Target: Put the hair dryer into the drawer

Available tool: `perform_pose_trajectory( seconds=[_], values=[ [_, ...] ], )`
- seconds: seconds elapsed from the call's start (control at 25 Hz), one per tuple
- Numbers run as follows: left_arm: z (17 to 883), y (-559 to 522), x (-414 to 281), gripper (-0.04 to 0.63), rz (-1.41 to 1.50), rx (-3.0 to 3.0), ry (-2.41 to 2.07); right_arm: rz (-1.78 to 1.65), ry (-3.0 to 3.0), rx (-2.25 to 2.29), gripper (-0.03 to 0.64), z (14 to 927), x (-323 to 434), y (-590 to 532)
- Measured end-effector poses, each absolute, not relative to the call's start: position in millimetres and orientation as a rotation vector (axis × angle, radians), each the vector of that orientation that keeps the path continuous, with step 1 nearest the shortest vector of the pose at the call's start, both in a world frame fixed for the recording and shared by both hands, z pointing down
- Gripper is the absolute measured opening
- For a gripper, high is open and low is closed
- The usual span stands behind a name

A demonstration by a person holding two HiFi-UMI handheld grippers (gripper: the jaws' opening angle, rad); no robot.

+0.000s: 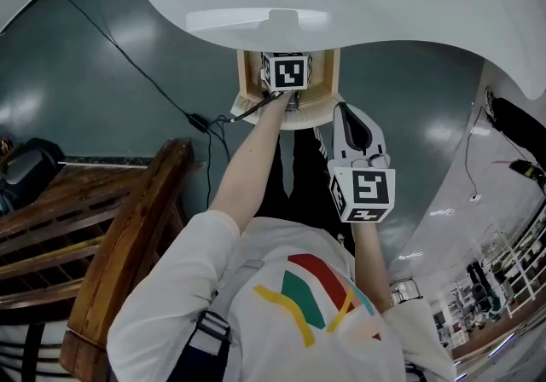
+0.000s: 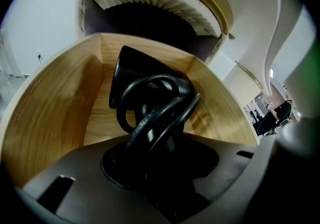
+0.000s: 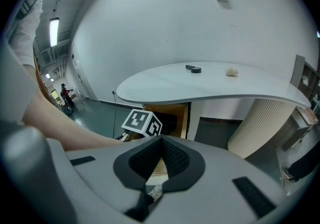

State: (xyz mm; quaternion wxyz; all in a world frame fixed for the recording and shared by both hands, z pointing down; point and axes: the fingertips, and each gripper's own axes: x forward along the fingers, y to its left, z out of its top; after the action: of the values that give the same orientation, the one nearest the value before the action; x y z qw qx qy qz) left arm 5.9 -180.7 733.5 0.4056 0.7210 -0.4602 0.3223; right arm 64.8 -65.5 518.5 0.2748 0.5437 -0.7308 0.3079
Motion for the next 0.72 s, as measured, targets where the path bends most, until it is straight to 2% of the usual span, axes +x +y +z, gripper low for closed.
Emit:
perform_pose_trajectory(
  seconds=[0.36,0.72],
  values=[
    [735,-184,7,0.181,0.814,1.817,-1.169,0.834,-1.960,1.471,0.009,522,67,-58],
    [734,-180,15,0.228,0.820,1.846,-1.127,0.829,-1.982,1.468,0.009,518,59,-54]
  ],
)
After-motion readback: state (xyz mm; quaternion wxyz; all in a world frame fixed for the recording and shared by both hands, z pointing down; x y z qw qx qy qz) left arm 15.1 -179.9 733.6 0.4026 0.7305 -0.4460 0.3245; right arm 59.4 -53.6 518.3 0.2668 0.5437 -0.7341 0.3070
